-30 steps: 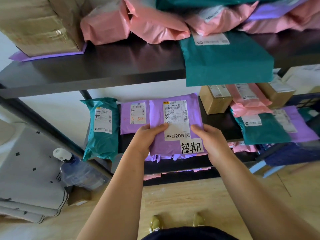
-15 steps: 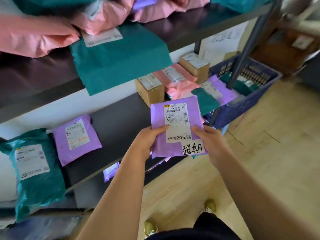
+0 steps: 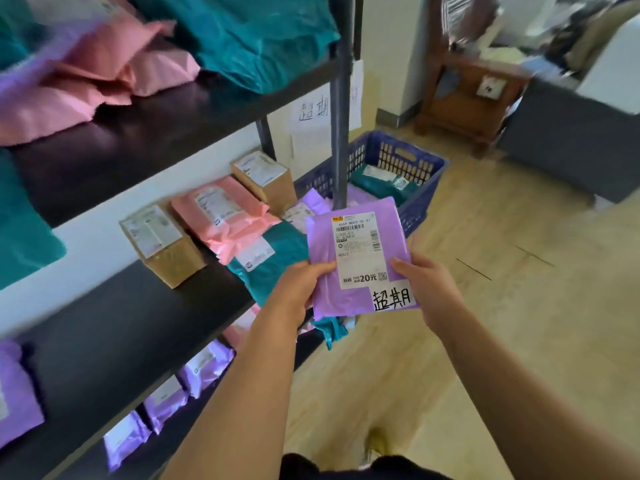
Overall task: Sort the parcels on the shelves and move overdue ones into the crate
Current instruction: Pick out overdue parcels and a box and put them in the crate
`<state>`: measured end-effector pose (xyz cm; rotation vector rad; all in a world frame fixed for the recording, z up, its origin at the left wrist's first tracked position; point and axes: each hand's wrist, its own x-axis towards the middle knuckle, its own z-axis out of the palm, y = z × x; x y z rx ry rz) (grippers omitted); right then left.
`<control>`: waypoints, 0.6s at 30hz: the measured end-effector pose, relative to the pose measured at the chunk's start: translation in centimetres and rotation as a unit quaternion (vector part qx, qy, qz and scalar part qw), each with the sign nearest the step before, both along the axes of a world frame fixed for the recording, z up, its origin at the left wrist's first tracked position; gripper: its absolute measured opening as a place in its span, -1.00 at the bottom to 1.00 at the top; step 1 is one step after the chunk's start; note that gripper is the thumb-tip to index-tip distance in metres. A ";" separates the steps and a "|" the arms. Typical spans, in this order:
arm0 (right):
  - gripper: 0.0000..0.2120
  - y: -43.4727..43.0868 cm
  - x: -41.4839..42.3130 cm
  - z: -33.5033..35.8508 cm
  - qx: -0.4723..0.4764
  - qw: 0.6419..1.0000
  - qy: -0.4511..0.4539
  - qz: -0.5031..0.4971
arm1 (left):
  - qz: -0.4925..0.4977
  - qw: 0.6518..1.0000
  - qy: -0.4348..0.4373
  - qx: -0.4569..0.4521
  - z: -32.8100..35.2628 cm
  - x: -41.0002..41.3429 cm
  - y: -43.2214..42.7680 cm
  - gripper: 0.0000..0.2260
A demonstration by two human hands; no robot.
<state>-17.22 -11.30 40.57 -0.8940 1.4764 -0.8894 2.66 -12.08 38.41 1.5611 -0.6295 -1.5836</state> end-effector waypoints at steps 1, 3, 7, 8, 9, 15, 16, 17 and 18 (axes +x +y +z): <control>-0.85 -0.7 -1.4 0.1 -0.002 1.000 -0.002 -0.007 | -0.005 1.000 0.002 0.001 -0.3 -1.5 -1.0 -0.76; -0.85 -1.7 -3.5 0.1 0.001 1.000 -0.012 -0.019 | -0.013 1.000 0.004 0.000 -0.8 -3.9 -2.3 -0.77; -0.85 -4.3 -7.8 -0.3 0.010 0.998 -0.012 -0.055 | -0.044 0.999 -0.008 0.020 -1.8 -8.2 -5.4 -0.86; -0.85 -5.2 -8.8 -0.5 0.011 0.998 -0.015 -0.064 | -0.053 0.998 -0.014 0.027 -1.8 -9.1 -6.4 -0.91; -0.85 -5.6 -9.2 -0.6 0.012 0.997 -0.015 -0.069 | -0.058 0.998 -0.015 0.028 -1.9 -9.5 -6.8 -0.93; -0.82 -12.3 -12.4 -2.1 0.041 0.997 0.000 -0.072 | -0.066 0.996 -0.043 0.029 -3.2 -13.4 -13.6 -0.88; -0.82 -13.7 -12.8 -2.3 0.045 0.997 0.007 -0.068 | -0.064 0.996 -0.049 0.025 -3.5 -14.0 -14.9 -0.88; -0.82 -15.3 -13.2 -2.4 0.048 0.997 0.011 -0.063 | -0.055 0.997 -0.056 0.020 -3.8 -14.5 -16.4 -0.89; -0.82 -16.7 -13.5 -2.4 0.049 0.997 0.015 -0.058 | -0.048 0.997 -0.063 0.015 -4.0 -14.8 -17.6 -0.88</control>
